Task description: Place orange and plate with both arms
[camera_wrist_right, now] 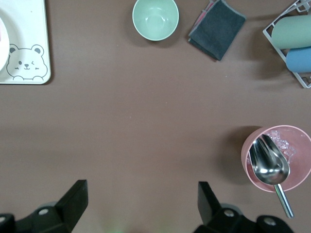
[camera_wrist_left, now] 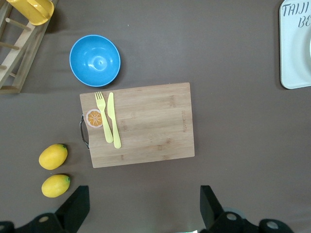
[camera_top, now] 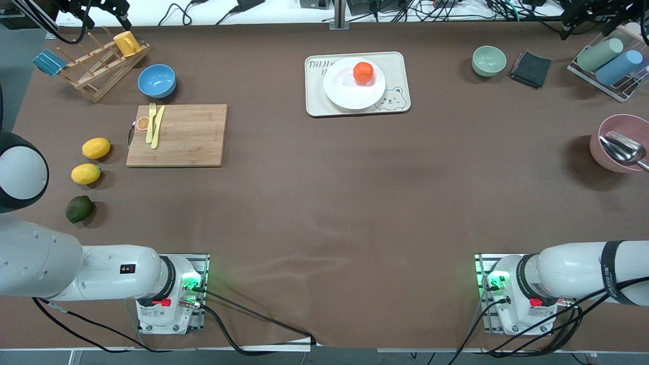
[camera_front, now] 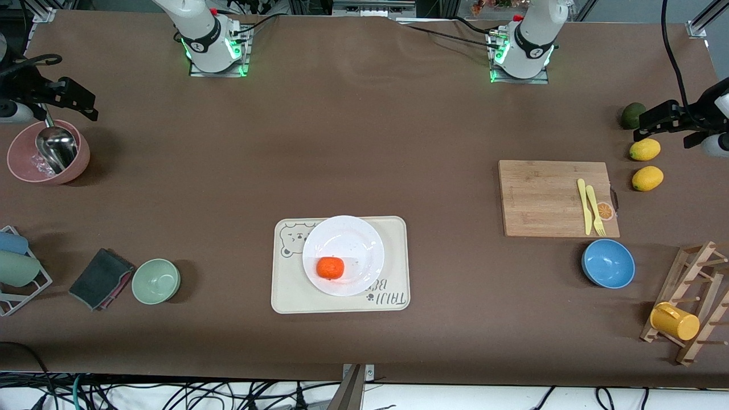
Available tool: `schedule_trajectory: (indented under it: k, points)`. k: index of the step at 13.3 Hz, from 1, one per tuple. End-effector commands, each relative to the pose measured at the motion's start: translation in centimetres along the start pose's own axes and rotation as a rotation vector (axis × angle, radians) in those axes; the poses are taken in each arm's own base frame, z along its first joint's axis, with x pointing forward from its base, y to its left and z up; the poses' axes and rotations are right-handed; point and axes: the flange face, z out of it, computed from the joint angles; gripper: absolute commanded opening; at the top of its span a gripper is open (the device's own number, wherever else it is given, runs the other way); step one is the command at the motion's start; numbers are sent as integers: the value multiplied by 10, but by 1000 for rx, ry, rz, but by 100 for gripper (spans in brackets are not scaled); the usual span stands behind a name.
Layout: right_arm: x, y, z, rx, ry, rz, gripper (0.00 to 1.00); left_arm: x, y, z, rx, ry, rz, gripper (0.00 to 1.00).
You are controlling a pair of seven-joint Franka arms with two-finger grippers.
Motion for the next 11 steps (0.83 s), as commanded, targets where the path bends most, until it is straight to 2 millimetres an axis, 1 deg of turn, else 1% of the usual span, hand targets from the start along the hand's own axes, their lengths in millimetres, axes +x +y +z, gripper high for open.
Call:
schedule_trajectory:
  k: [1, 3, 4, 5, 8, 11]
  points:
    - [27, 1, -8, 14, 10, 16, 100, -6, 4, -10, -15, 4, -5, 100]
    - [39, 0, -10, 26, -13, 18, 100, -6, 8, -11, -14, 5, 1, 100]
    - [39, 0, -10, 26, -14, 17, 100, -5, 14, -11, -13, 6, 11, 100]
    - [39, -1, -10, 27, -14, 15, 100, -5, 14, -11, -13, 6, 12, 100]
    - [39, 1, -8, 28, -19, 17, 100, -6, 5, -11, -15, 6, -4, 100]
    - [39, -1, -7, 31, -22, 26, 100, -6, 6, -11, -14, 6, -2, 100]
